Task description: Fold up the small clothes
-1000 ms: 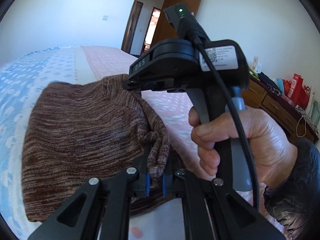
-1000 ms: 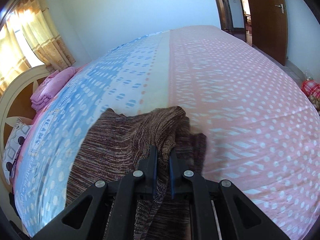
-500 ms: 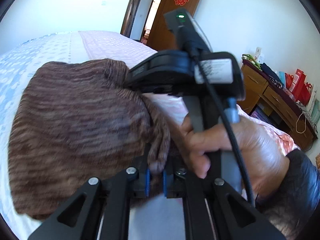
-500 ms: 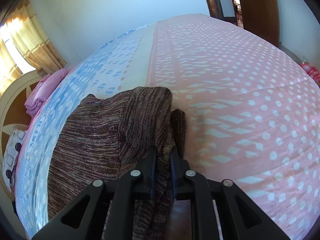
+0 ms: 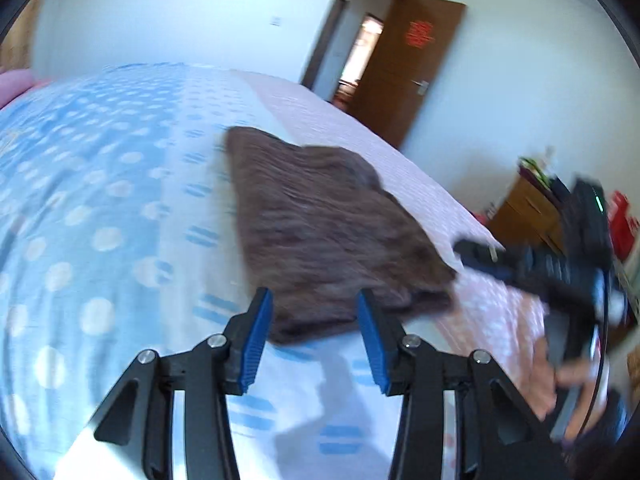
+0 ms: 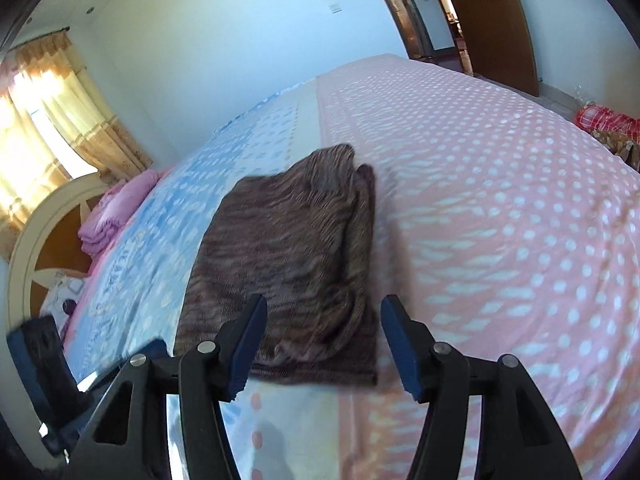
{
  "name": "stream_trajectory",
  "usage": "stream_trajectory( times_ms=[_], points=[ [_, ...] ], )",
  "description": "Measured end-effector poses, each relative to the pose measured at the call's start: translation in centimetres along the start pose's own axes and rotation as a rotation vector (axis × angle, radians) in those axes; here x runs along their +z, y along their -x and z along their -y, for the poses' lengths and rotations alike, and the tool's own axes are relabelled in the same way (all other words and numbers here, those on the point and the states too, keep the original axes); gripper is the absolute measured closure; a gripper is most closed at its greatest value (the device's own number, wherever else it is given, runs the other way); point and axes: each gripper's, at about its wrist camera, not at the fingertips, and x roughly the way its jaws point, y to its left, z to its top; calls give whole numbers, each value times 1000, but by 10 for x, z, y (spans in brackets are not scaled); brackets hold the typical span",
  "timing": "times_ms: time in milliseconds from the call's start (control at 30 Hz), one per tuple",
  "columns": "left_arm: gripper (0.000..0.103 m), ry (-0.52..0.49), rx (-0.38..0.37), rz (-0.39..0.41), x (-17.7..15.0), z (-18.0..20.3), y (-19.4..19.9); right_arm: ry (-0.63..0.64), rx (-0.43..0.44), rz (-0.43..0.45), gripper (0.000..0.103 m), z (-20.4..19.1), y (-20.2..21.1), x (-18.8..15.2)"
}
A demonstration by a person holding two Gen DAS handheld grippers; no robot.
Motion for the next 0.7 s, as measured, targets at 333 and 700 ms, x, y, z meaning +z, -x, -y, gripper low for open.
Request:
stream_trajectory(
  times_ms=[333,700],
  points=[
    [57,-40,188,-54,17,0,-42,67,-160,-67,90,-13,-33,-15],
    [58,-83,266,-94,6,10,-55,53,-172,-118,94,-10,-39,-31]
  ],
)
